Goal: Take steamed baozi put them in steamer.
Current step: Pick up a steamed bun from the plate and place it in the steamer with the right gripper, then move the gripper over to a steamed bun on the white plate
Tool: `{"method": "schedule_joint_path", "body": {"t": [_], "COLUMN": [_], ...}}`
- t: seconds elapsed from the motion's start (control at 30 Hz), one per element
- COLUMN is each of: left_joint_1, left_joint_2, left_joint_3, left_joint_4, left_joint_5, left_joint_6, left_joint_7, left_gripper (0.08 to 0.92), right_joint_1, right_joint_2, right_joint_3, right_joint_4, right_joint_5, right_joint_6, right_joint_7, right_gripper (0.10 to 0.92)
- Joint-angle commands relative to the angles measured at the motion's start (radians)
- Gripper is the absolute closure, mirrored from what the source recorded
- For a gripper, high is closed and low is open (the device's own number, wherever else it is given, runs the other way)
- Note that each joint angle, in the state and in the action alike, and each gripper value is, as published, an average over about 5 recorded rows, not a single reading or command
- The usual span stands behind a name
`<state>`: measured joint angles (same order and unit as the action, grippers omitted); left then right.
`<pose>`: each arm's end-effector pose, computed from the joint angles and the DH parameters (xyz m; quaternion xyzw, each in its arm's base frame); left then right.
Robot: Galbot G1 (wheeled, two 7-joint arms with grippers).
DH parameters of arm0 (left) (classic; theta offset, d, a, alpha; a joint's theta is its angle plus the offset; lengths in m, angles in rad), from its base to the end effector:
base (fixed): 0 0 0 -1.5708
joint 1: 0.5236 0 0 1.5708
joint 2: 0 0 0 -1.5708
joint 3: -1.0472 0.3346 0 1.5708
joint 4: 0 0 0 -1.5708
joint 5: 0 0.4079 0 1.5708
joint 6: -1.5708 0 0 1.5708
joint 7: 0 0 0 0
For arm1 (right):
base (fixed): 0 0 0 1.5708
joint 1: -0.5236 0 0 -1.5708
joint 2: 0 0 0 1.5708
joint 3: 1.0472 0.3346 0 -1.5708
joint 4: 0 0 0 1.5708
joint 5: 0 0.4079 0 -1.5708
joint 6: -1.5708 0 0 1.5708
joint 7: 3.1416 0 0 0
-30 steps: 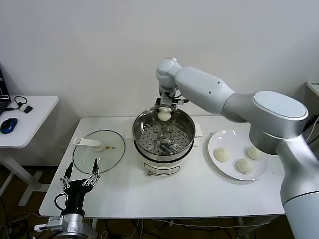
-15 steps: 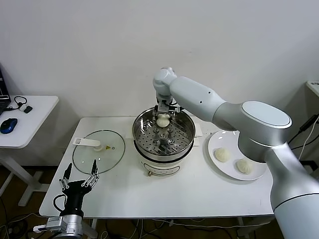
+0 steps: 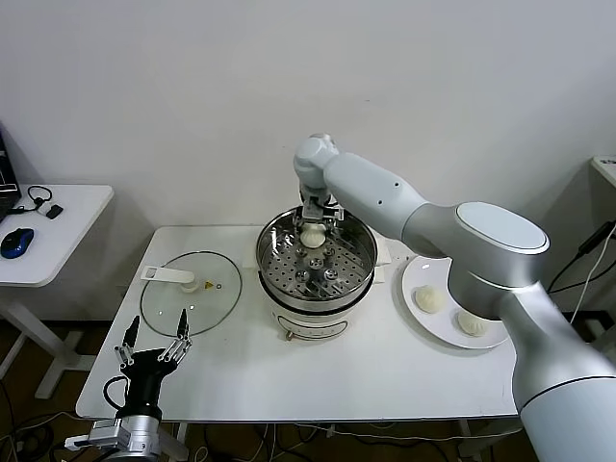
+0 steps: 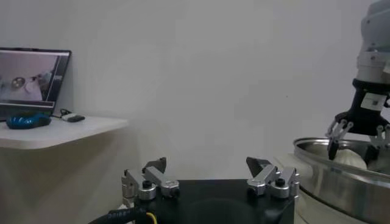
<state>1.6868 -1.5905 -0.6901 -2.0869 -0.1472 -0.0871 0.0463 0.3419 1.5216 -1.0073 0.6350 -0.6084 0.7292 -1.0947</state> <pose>0.2005 0.0562 -0.3167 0.0578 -0.9977 0.0328 0.0125 0.6647 0.2089 -0.1123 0.6072 -0.0662 0.7905 0.0442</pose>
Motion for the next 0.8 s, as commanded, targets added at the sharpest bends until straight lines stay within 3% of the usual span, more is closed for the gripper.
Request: {"method": "schedule_joint_path", "body": {"t": [0.03, 0.17, 0.53, 0.8], "left_joint_1": [0.002, -0.003, -0.018, -0.012], "left_joint_2": [0.001, -0.001, -0.003, 0.003], "left_joint_3": [-0.001, -0.003, 0.005, 0.006], "left_joint_4": [0.001, -0.001, -0.008, -0.007], "left_joint_5": [-0.001, 0.0, 0.006, 0.008], "left_joint_6": [0.001, 0.005, 0.016, 0.011], "left_joint_7": [0.0, -0.001, -0.002, -0.002], "left_gripper": [0.177, 0.177, 0.177, 0.177], "right_joint_1": [0.0, 0.036, 0.303, 0.394], "right_joint_2": [0.002, -0.035, -0.315, -0.507], "right_joint_3": [0.009, -0.023, -0.233, -0.324], "right_joint_4": [-0.01, 0.047, 0.441, 0.415], "right_joint_5": [-0.012, 0.076, 0.523, 0.705], "right_joint_6": [0.012, 0.011, -0.153, -0.342], "right_joint_7": [-0.003, -0.032, -0.103, -0.122], "right_gripper": [0.22, 0.204, 0.203, 0.203]}}
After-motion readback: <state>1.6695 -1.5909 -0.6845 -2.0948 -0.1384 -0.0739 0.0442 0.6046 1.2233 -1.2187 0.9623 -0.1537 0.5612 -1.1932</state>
